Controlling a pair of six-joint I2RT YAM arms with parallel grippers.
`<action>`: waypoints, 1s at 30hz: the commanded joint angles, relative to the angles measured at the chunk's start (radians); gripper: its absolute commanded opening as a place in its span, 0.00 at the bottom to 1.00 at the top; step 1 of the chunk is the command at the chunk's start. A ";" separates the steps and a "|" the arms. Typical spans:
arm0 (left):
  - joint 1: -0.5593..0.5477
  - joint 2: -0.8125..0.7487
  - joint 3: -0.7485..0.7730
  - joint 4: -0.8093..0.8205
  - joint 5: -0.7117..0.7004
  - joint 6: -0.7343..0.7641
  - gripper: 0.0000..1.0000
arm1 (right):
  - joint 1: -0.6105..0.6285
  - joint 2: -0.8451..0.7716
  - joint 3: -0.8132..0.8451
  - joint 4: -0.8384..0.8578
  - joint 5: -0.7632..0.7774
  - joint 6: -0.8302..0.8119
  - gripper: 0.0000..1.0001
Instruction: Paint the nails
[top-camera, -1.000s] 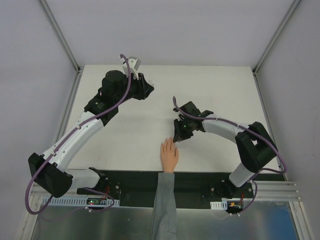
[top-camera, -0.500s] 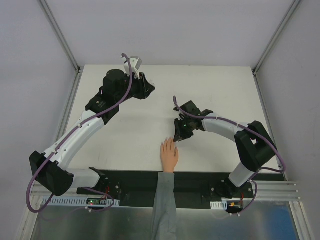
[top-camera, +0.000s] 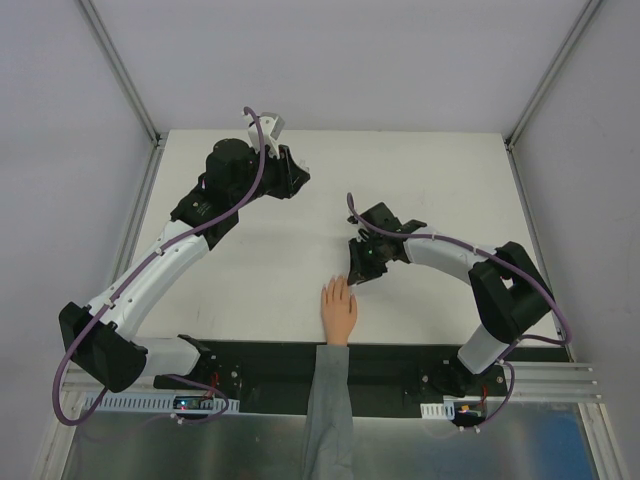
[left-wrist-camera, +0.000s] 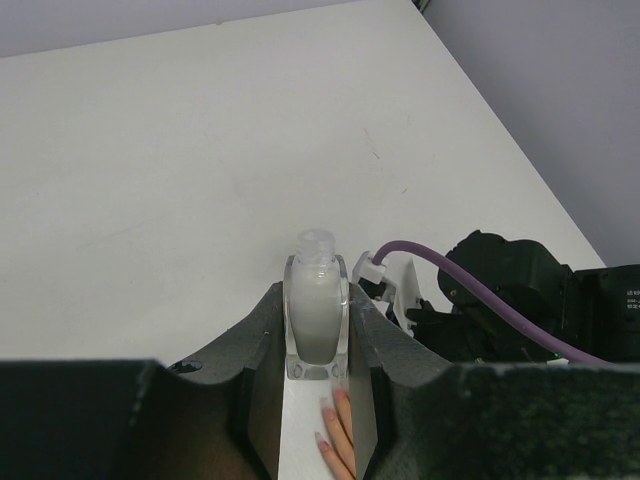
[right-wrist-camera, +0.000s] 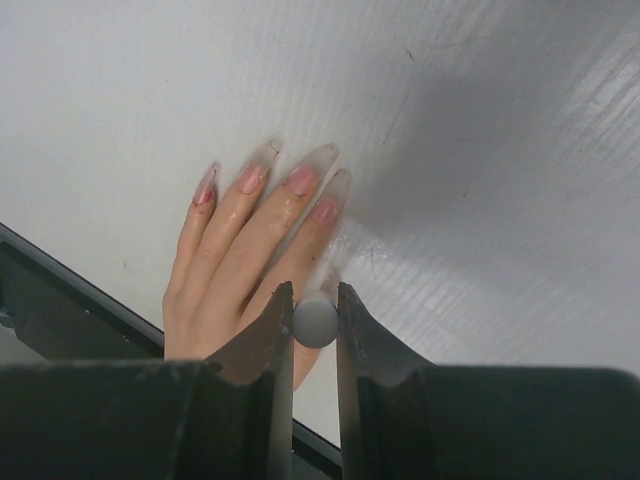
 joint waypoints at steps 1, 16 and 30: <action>-0.001 -0.031 0.028 0.034 -0.001 0.013 0.00 | 0.010 -0.027 -0.018 -0.014 -0.010 0.016 0.00; -0.001 -0.045 0.023 0.034 -0.010 0.015 0.00 | 0.014 -0.038 -0.026 -0.007 0.013 0.024 0.00; -0.001 -0.036 0.029 0.037 -0.012 0.026 0.00 | -0.001 0.013 0.028 -0.025 0.004 0.013 0.00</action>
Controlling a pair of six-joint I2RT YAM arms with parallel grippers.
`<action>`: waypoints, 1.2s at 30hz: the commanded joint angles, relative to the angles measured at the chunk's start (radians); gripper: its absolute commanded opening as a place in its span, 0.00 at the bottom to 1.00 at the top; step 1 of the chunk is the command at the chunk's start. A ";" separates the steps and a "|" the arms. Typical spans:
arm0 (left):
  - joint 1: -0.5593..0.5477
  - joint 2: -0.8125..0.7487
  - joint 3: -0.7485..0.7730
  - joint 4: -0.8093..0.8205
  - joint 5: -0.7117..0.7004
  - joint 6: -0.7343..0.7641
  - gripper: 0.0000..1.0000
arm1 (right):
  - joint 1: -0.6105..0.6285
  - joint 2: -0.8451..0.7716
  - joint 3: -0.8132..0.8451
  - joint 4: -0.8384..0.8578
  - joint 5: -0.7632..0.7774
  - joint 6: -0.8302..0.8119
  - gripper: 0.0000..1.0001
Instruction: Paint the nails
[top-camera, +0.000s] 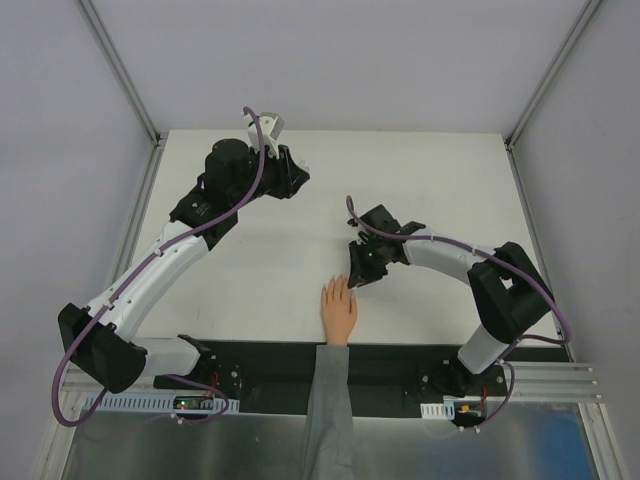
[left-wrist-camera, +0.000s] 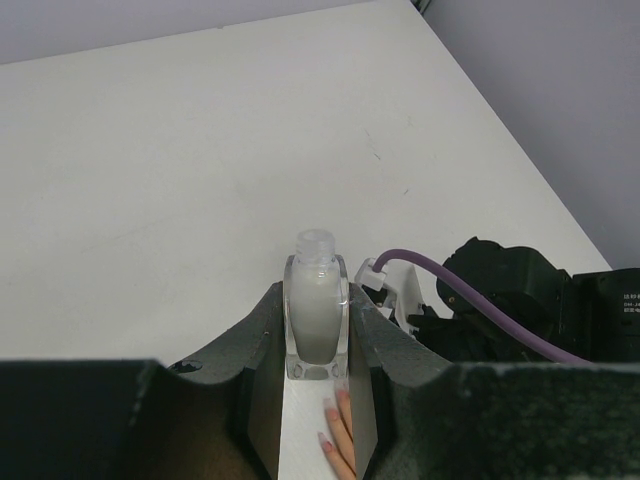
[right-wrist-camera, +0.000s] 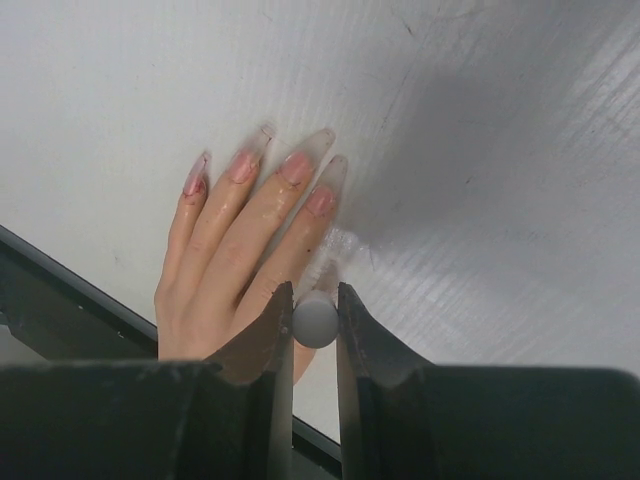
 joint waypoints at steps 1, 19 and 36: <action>0.000 -0.029 0.032 0.035 -0.011 0.019 0.00 | -0.011 0.020 0.055 -0.023 -0.003 0.005 0.00; 0.000 -0.012 0.047 0.034 -0.003 0.017 0.00 | -0.028 0.058 0.075 -0.040 -0.017 0.002 0.00; 0.000 -0.044 0.020 0.034 -0.007 -0.017 0.00 | -0.011 -0.020 -0.011 -0.011 -0.022 0.020 0.00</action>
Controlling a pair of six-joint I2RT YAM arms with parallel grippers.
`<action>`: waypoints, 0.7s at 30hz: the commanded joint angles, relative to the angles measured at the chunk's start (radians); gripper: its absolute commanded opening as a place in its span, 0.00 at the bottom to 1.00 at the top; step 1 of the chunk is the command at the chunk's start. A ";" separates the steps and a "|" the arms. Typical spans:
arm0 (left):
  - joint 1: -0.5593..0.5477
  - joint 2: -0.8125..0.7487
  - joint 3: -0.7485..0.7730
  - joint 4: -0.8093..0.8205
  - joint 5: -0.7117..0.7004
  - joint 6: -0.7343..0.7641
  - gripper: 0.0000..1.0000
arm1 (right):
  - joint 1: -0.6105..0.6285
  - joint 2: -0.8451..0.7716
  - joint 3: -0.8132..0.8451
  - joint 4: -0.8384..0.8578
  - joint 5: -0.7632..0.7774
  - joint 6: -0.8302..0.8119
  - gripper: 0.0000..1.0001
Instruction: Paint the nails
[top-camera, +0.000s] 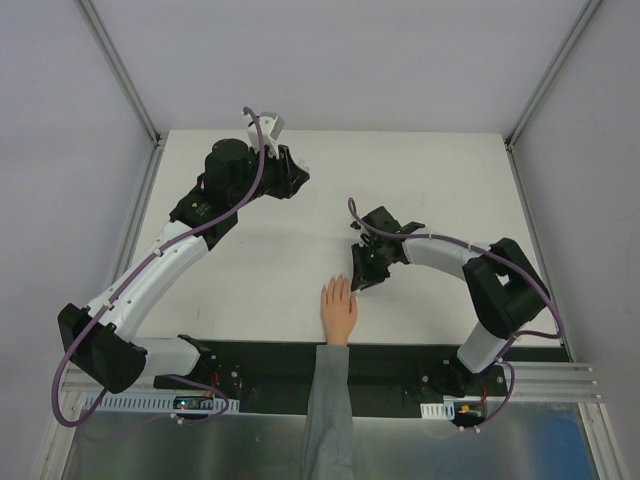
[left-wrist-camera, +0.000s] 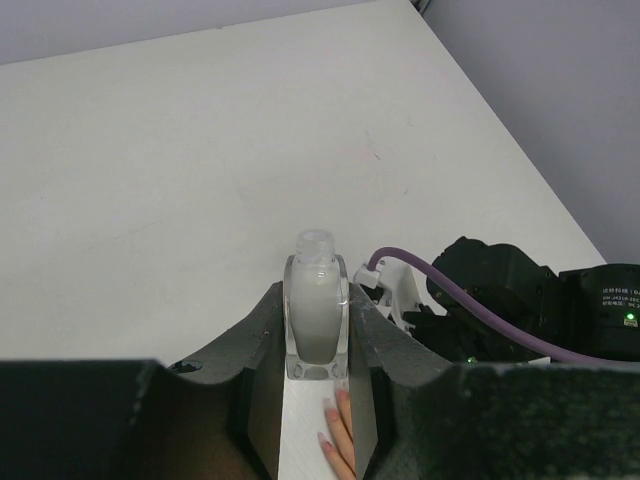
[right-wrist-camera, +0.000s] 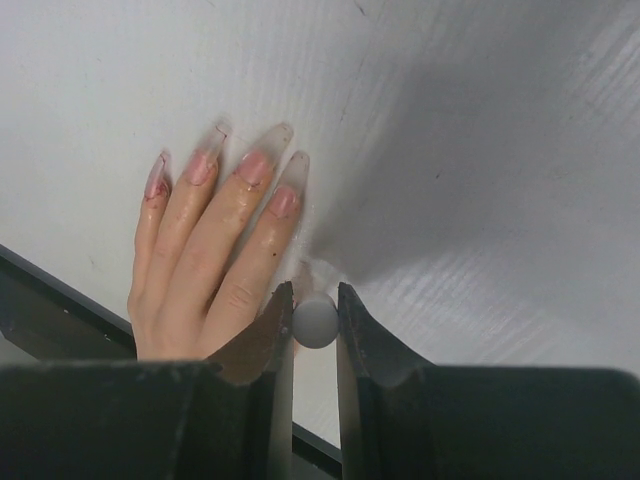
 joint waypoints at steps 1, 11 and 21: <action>0.000 -0.045 0.020 0.035 -0.008 -0.021 0.00 | 0.011 -0.063 -0.018 0.002 -0.013 0.017 0.00; 0.000 -0.062 0.011 0.035 -0.013 -0.030 0.00 | 0.020 -0.109 -0.041 0.030 0.012 0.020 0.00; 0.000 -0.070 0.012 0.035 -0.022 -0.022 0.00 | 0.017 -0.050 0.011 0.013 -0.004 0.014 0.00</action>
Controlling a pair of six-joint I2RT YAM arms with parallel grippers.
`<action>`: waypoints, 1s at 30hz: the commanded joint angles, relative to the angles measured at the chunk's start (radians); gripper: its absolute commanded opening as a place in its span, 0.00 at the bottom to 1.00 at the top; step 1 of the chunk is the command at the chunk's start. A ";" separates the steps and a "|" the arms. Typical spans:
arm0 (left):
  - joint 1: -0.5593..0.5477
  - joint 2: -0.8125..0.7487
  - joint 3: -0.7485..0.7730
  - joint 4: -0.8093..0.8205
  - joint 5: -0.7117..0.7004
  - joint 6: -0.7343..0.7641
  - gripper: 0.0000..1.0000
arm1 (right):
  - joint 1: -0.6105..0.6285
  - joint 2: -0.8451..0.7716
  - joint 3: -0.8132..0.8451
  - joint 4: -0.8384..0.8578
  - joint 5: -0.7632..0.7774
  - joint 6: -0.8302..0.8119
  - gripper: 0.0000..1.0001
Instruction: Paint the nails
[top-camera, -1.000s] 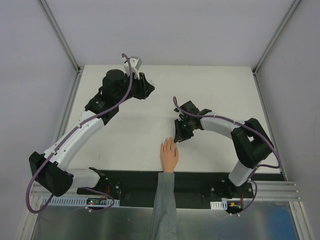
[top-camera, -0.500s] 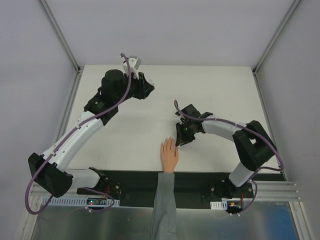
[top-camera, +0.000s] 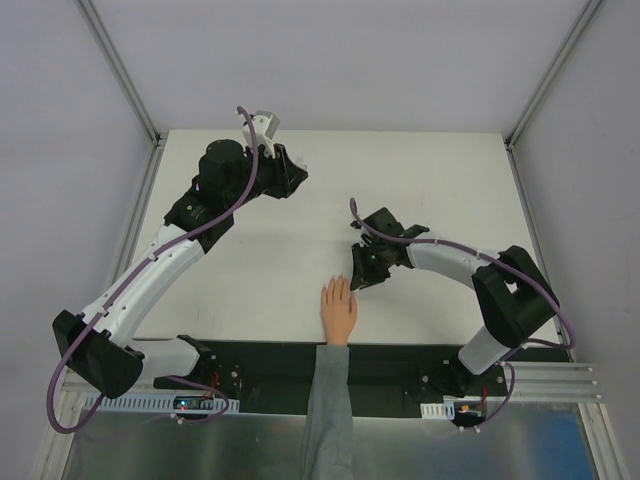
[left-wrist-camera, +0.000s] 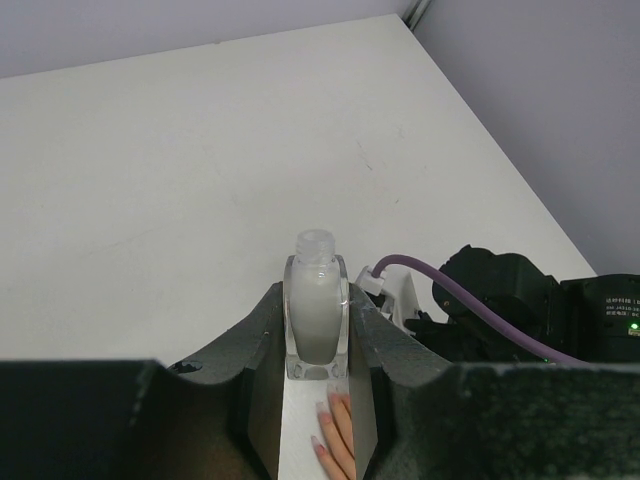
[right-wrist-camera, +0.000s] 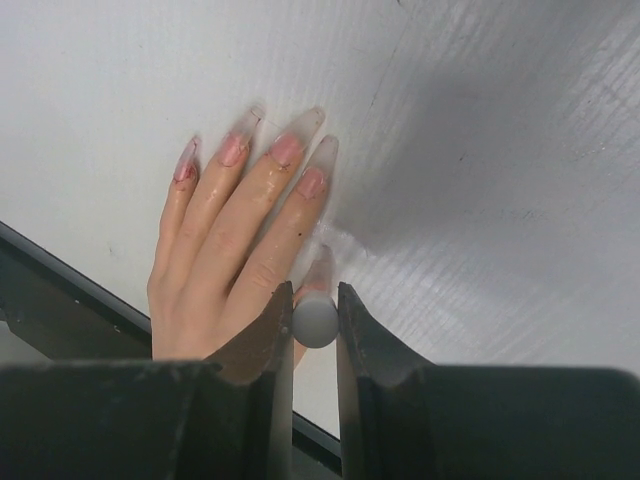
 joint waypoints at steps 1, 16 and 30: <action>0.000 -0.041 0.014 0.034 -0.022 -0.007 0.00 | 0.001 0.018 0.049 -0.008 -0.008 0.008 0.00; 0.000 -0.029 0.025 0.035 -0.018 0.017 0.00 | -0.013 0.052 0.087 -0.014 -0.015 -0.001 0.00; 0.002 -0.018 0.037 0.035 -0.011 0.036 0.00 | -0.021 0.089 0.119 -0.031 -0.012 0.002 0.00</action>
